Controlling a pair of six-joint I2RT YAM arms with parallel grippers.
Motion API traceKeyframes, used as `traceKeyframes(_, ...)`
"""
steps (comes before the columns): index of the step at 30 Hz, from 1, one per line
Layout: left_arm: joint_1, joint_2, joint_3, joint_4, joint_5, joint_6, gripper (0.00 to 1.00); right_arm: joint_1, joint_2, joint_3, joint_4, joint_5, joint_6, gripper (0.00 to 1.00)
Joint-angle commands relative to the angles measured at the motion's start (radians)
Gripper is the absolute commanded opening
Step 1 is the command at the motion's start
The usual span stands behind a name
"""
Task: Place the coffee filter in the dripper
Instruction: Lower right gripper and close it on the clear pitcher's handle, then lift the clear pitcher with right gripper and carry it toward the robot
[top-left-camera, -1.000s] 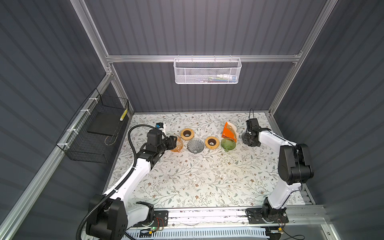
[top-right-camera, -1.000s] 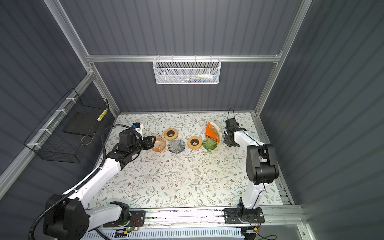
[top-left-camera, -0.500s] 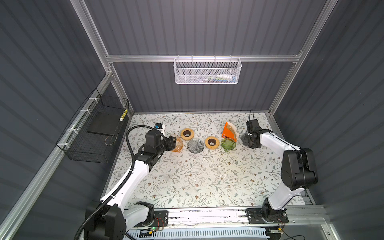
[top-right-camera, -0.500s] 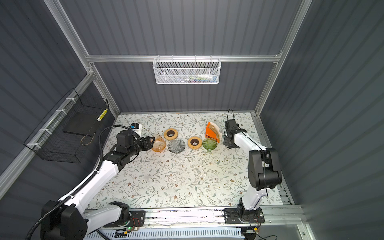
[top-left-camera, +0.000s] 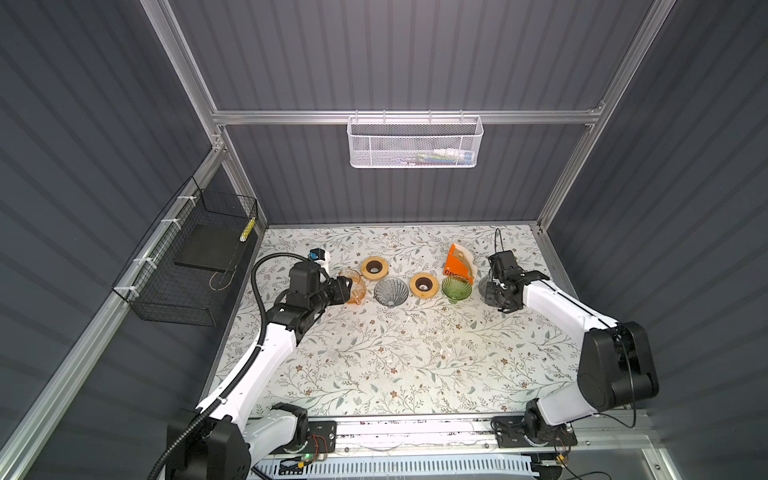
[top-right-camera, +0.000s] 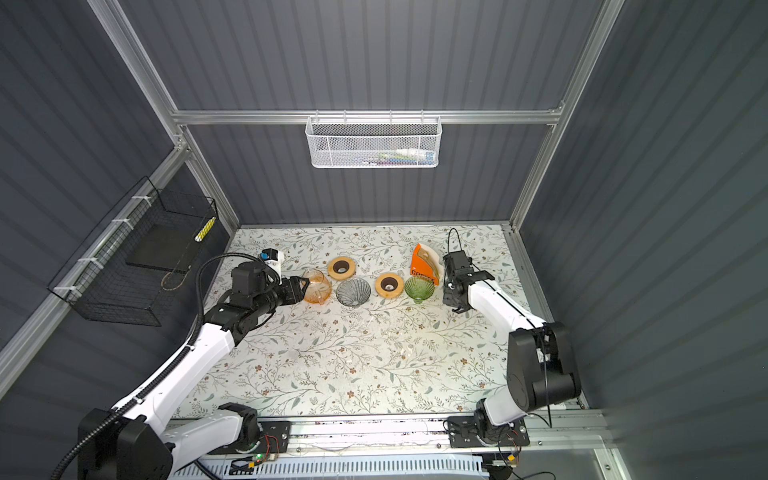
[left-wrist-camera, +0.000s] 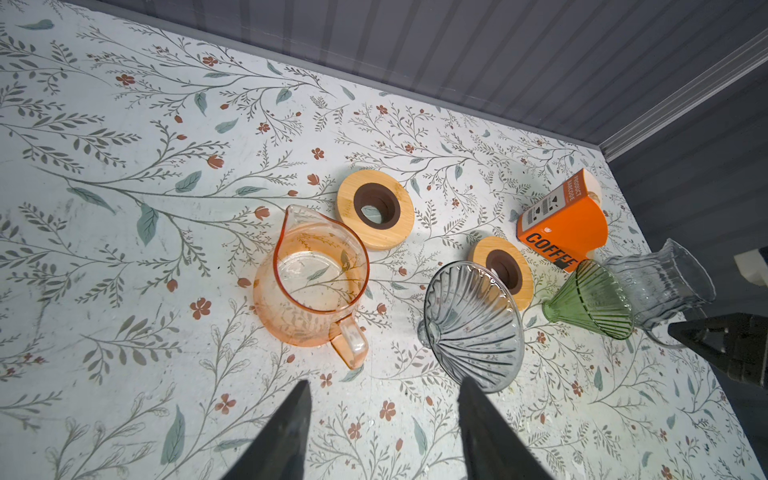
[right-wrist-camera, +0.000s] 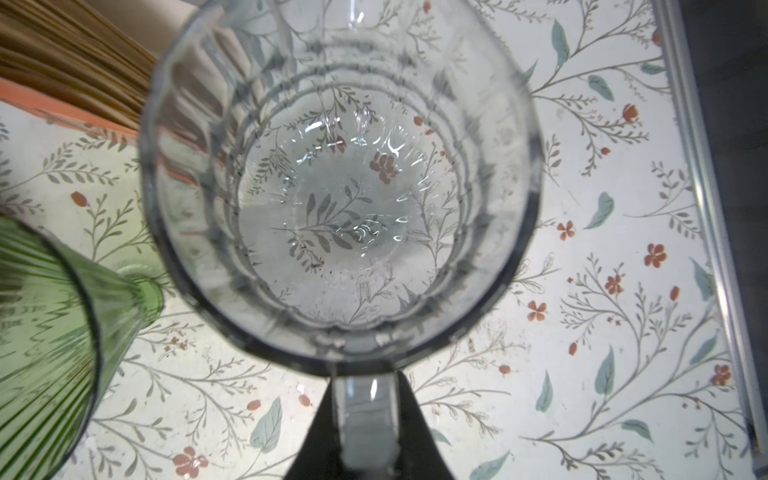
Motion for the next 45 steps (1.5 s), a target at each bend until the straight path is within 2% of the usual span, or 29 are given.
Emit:
traceKeyframes(1, -0.006, -0.029, 0.042, -0.047, 0.014, 0.019, 0.57, 0.028, -0.071, -0.014, -0.032, 0.039, 0.01, 0.0)
traceKeyframes(14, -0.006, -0.034, 0.117, -0.228, -0.092, -0.025, 0.57, 0.197, -0.281, 0.038, -0.213, 0.076, -0.003, 0.0)
traceKeyframes(26, -0.006, -0.042, 0.126, -0.268, -0.109, -0.032, 0.57, 0.41, -0.291, 0.181, -0.336, 0.099, -0.049, 0.0)
traceKeyframes(35, -0.006, -0.039, 0.096, -0.289, -0.138, -0.048, 0.57, 0.678, -0.211, 0.256, -0.255, 0.115, -0.087, 0.0)
traceKeyframes(45, -0.006, -0.057, 0.077, -0.336, -0.196, -0.064, 0.57, 0.907, -0.092, 0.29, -0.077, 0.035, -0.189, 0.0)
